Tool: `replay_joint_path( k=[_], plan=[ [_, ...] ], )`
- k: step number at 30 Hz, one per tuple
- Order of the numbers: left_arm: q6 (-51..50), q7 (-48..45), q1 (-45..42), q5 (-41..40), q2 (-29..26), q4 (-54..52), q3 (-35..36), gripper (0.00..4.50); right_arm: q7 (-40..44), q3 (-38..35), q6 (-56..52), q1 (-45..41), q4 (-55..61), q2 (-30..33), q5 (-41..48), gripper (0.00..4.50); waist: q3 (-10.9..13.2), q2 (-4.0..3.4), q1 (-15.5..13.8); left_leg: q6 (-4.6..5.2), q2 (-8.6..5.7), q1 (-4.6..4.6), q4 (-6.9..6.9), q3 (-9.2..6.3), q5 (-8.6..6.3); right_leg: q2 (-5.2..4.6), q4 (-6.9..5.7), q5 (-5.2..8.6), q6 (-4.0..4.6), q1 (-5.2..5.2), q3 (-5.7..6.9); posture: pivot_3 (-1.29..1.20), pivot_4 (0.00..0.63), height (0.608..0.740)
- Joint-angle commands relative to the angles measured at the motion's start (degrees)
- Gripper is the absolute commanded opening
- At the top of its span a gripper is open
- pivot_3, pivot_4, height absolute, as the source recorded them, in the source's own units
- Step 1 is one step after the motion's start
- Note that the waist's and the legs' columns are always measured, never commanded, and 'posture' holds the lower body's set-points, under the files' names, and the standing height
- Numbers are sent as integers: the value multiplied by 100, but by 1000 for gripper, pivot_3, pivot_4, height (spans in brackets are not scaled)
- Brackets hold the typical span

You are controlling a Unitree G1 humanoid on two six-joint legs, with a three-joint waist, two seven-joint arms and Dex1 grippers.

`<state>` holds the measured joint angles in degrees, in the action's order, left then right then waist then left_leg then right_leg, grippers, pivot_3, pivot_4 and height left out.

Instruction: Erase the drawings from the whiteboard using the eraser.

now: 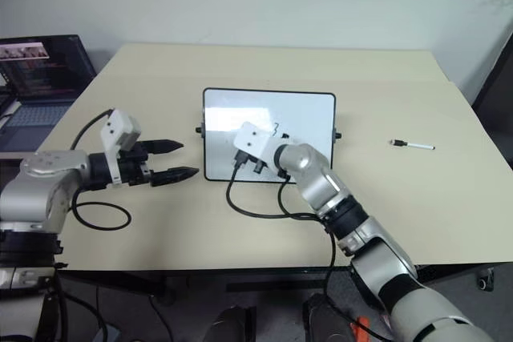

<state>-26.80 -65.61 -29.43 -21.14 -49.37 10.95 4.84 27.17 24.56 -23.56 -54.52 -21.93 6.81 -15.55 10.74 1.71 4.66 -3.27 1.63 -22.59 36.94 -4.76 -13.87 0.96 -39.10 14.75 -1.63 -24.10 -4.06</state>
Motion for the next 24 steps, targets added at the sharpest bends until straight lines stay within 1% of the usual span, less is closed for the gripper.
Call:
replay_joint_path(
  k=[1, 7, 12, 14, 17, 19, 21, 24],
  plan=[
    [106, 1, -121, 22, -98, -44, 115, 4500, -264, -296, 118, -140, -199, 140, -75, 1392, 0, 0, -5, 0, -1, -1, -1, 0, 0, 0, 2, 0, 0, 0, 0, 0, 150, 740],
    [119, -2, -131, 24, -93, -25, 115, 4500, -137, -284, 117, -59, -132, 159, -37, 1391, 0, 0, 7, 0, 0, -3, -7, 0, 0, 0, 3, 1, 1, -3, 0, 0, 150, 740],
    [144, -6, -143, 24, -84, -3, 110, 4500, 189, -86, 1, 216, 295, 117, -26, 1391, 0, 0, 7, 0, 0, -3, -4, 1, 0, 0, 4, 1, 0, -2, -1, 0, 150, 740],
    [156, 1, -149, 23, -72, 4, 106, 4500, 153, -138, 37, 297, 510, 78, -4, 1391, 0, 0, 10, 0, 0, -2, -6, 1, 0, 0, 3, 1, 0, -3, -1, 0, 150, 740],
    [153, 21, -145, 13, -51, -17, 106, 4500, 49, -217, 246, 361, 1034, 209, -96, 1391, 2, -2, 5, 0, 0, -6, -6, 0, 0, 0, 4, 1, 0, -5, 0, 0, 150, 740],
    [153, 29, -137, 5, -46, -24, 112, 4500, 141, -328, 262, 489, 1630, 350, -33, 1391, 3, -4, 2, 0, 0, -20, -5, 1, 0, 0, 6, 1, 0, -15, 0, 0, 150, 740],
    [157, 54, -130, -11, -30, -32, 135, 4500, 240, -503, 273, 700, 2312, 476, 141, 1391, 3, -4, 0, 0, 0, -25, -6, 0, 0, -1, 9, 1, 1, -20, 0, 0, 150, 740],
    [214, 193, -155, -70, 64, -42, 241, 4500, 322, -892, 328, 1129, 3200, 453, 653, 1390, 2, -3, -3, -1, 0, -26, -15, -5, -1, -1, 10, 1, 2, -19, 3, 0, 150, 740]
  ],
)
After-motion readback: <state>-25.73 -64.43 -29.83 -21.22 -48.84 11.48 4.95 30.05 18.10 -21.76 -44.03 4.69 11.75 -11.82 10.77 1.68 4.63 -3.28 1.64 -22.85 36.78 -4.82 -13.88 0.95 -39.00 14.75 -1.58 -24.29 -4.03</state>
